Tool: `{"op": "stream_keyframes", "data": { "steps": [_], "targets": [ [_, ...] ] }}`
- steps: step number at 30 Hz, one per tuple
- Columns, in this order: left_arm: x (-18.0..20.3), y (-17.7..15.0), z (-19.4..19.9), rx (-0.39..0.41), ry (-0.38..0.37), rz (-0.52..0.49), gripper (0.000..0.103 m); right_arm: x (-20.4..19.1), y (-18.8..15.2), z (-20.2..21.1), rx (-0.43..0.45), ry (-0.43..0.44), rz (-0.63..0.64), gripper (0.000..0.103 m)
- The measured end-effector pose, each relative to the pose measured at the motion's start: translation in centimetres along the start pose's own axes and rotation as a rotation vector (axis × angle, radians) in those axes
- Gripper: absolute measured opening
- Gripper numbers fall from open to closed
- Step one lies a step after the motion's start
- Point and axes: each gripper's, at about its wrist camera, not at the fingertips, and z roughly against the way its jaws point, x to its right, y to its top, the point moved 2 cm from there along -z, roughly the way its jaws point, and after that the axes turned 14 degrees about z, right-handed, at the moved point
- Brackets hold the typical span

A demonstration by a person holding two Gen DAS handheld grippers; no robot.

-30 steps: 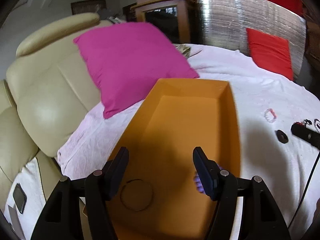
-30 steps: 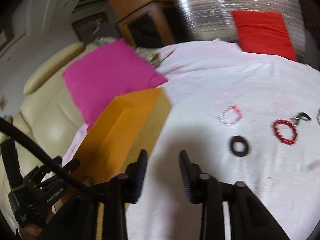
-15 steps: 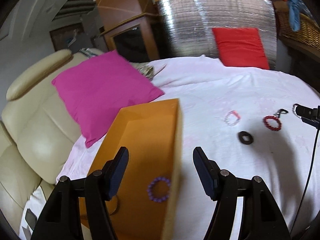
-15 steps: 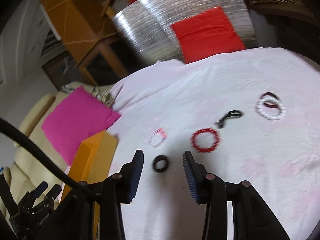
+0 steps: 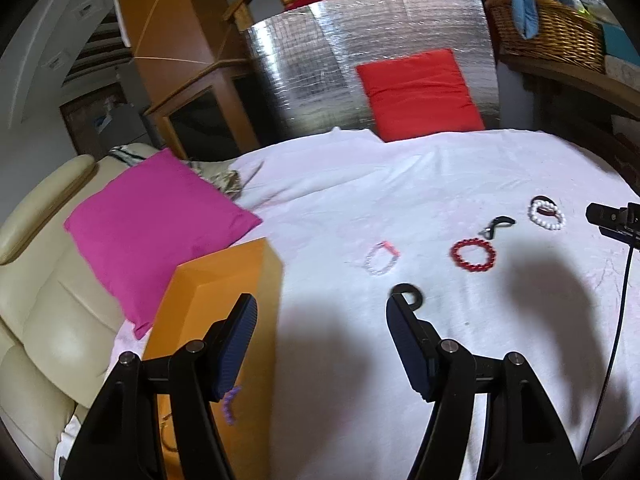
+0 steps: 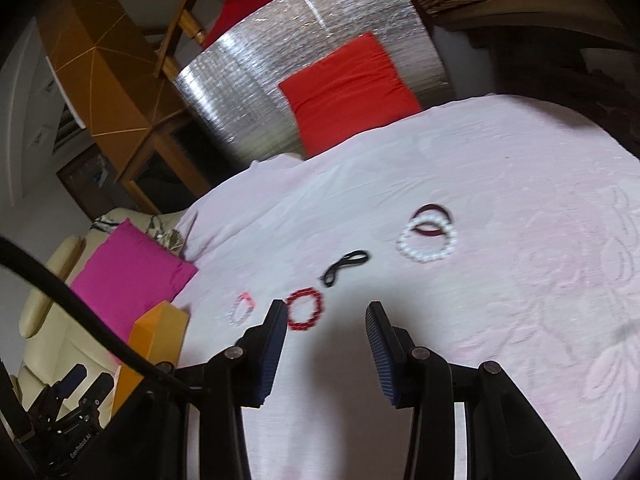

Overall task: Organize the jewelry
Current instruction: 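Move both open tools back over the remaining bracelets on the bed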

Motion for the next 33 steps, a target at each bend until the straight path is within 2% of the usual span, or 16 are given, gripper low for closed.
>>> {"op": "stream_keyframes", "data": {
  "steps": [6, 9, 14, 26, 33],
  "targets": [
    [3.6, -1.3, -2.7, -0.058, -0.037, -0.045, 0.068, 2.2, 0.0, 0.3, -0.025, -0.127, 0.005, 0.045],
    [4.9, -2.1, -4.2, -0.094, -0.036, -0.067, 0.068, 1.9, 0.3, 0.3, -0.036, -0.208, 0.036, 0.045],
    [5.7, -2.6, -6.3, -0.129, -0.030, -0.060, 0.068, 1.2, 0.4, 0.3, -0.045, -0.290, 0.100, 0.045],
    [7.0, -1.0, -10.5, -0.166, -0.031, 0.002, 0.068, 0.7, 0.7, 0.0, -0.053, -0.370, 0.151, 0.045],
    [7.3, -1.3, -12.7, -0.186, -0.023, -0.003, 0.068, 0.4, 0.7, -0.8, -0.070, -0.400, 0.173, 0.045]
  ]
}}
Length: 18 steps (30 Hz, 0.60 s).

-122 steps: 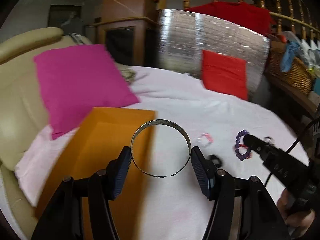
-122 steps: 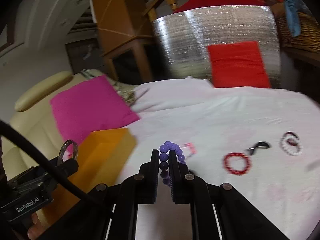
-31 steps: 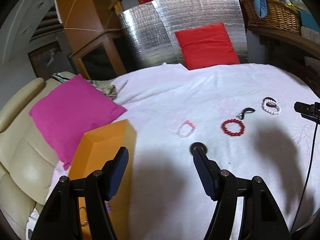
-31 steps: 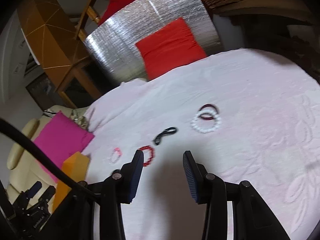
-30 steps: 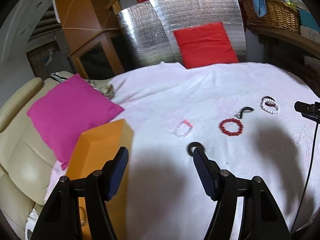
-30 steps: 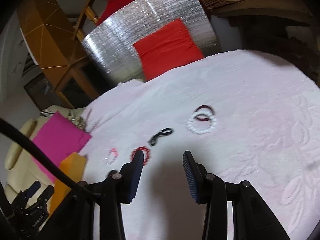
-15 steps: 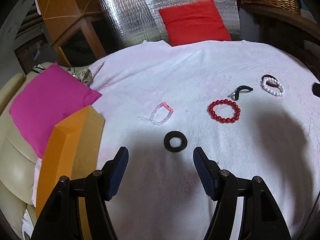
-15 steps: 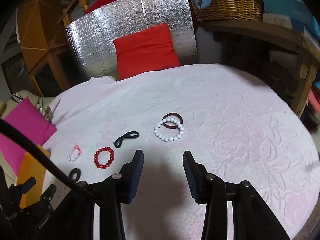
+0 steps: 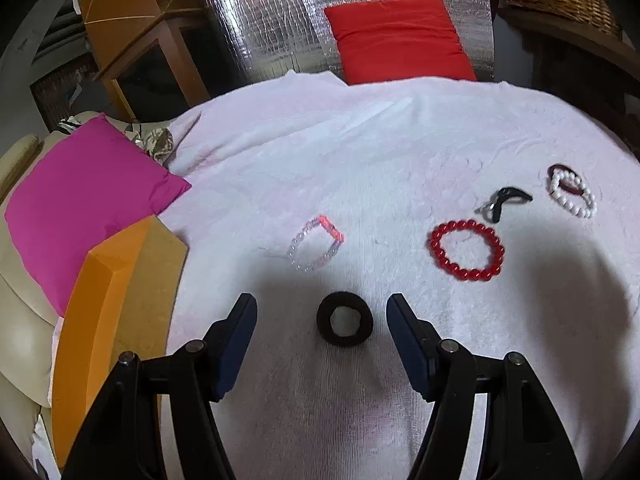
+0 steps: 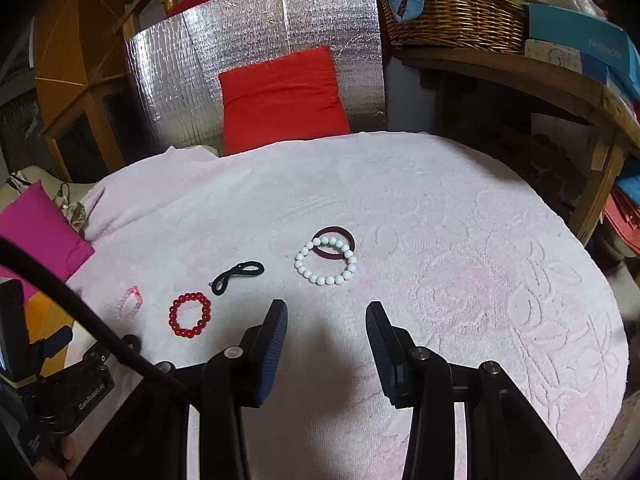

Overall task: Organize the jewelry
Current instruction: 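Move both open tools back over the remaining bracelets on the bed, then grasp the white pearl bracelet with the right tool while the left tool grasps the red beaded bracelet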

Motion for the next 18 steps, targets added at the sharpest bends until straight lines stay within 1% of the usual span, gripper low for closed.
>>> {"op": "stream_keyframes", "data": {
  "steps": [5, 9, 12, 15, 18],
  "targets": [
    [-0.1, -0.5, -1.6, -0.040, 0.003, -0.010, 0.068, -0.1, 0.0, -0.6, -0.016, -0.017, 0.000, 0.045],
    [-0.5, 0.1, -1.6, -0.034, -0.010, -0.005, 0.068, -0.2, 0.0, -1.2, -0.030, -0.015, -0.005, 0.045],
    [-1.0, 0.5, -1.9, -0.033, -0.011, 0.002, 0.068, 0.1, 0.0, -2.0, -0.044, 0.009, -0.017, 0.045],
    [-2.2, 1.0, -2.7, -0.043, 0.004, 0.018, 0.068, 1.0, 0.0, -3.1, -0.055, 0.040, -0.049, 0.045],
    [-3.2, 1.4, -3.4, -0.046, 0.026, 0.030, 0.068, 2.6, 0.0, -4.4, -0.065, 0.029, -0.103, 0.045]
  ]
}}
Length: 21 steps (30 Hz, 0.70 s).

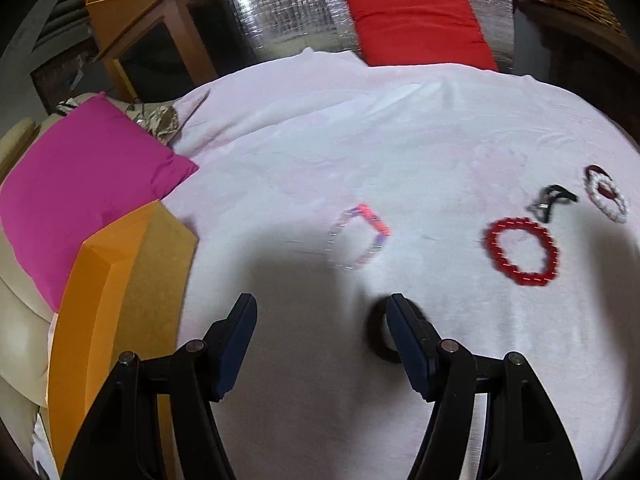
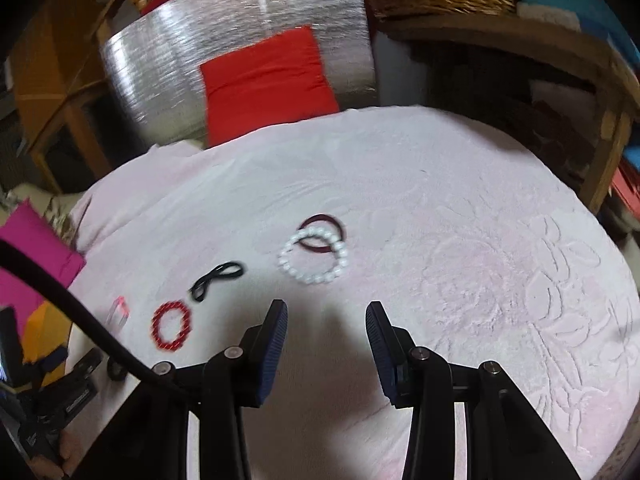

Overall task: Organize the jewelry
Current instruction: 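Grasp the white pearl bracelet with the right tool while the left tool grasps the red beaded bracelet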

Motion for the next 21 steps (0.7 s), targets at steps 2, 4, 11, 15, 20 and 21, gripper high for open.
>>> {"op": "stream_keyframes", "data": {
  "steps": [2, 4, 11, 15, 20, 21],
  "targets": [
    [-0.5, 0.3, -0.4, -0.004, 0.007, 0.006, 0.068, 0.8, 0.2, -0.8, -0.003, -0.021, -0.011, 0.045],
    [-1.0, 0.5, -0.9, -0.010, 0.013, 0.012, 0.068, 1.5, 0.5, -2.0, -0.008, -0.020, -0.018, 0.045],
    [-2.5, 0.7, -2.0, -0.025, 0.021, 0.033, 0.068, 2.2, 1.5, -5.1, -0.030, 0.062, -0.083, 0.045],
    [-2.0, 0.8, -1.7, -0.002, -0.034, 0.021, 0.068, 1.5, 2.2, -6.7, -0.041, 0.053, -0.076, 0.041],
    [0.3, 1.1, -0.9, 0.039, -0.147, -0.003, 0.068, 0.5, 2.7, -9.8, -0.104, -0.001, -0.042, 0.024],
    [1.2, 1.1, -0.8, 0.052, -0.169, -0.026, 0.068, 0.5, 2.5, -10.2, -0.121, -0.008, -0.045, 0.020]
  ]
}}
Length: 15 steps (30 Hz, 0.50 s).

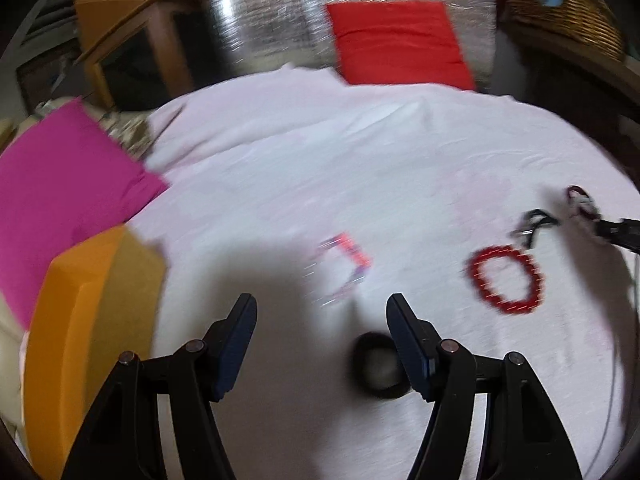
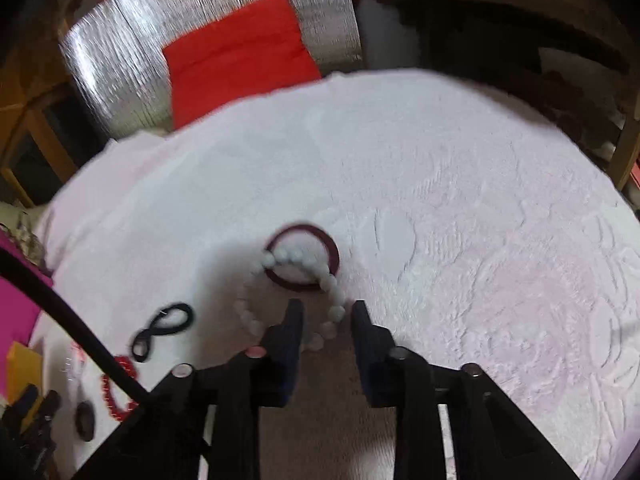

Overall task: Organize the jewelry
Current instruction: 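Grasp the white pearl bracelet with the right tool while the left tool grasps the red beaded bracelet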

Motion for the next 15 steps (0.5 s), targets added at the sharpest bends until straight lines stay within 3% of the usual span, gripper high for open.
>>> {"op": "stream_keyframes", "data": {
  "steps": [3, 10, 13, 15],
  "targets": [
    [2.5, -0.2, -0.4, 0.003, -0.073, -0.067, 0.068, -0.5, 0.0, 0.2, 0.005, -0.027, 0.032, 0.010],
    [7.5, -1.0, -2.2, -0.053, -0.193, -0.162, 0.068, 0.0, -0.8, 1.5, -0.004, 0.016, 0.045, 0.010],
    [8.5, -1.0, -2.9, -0.091, -0.227, -0.156, 0.068, 0.5, -1.5, 2.1, -0.026, 0.048, 0.025, 0.010],
    [9.0, -0.9, -3.2, -0.114, -0.244, -0.120, 0.075, 0.5, -2.0, 2.4, -0.039, 0.059, 0.035, 0.010]
  ]
}}
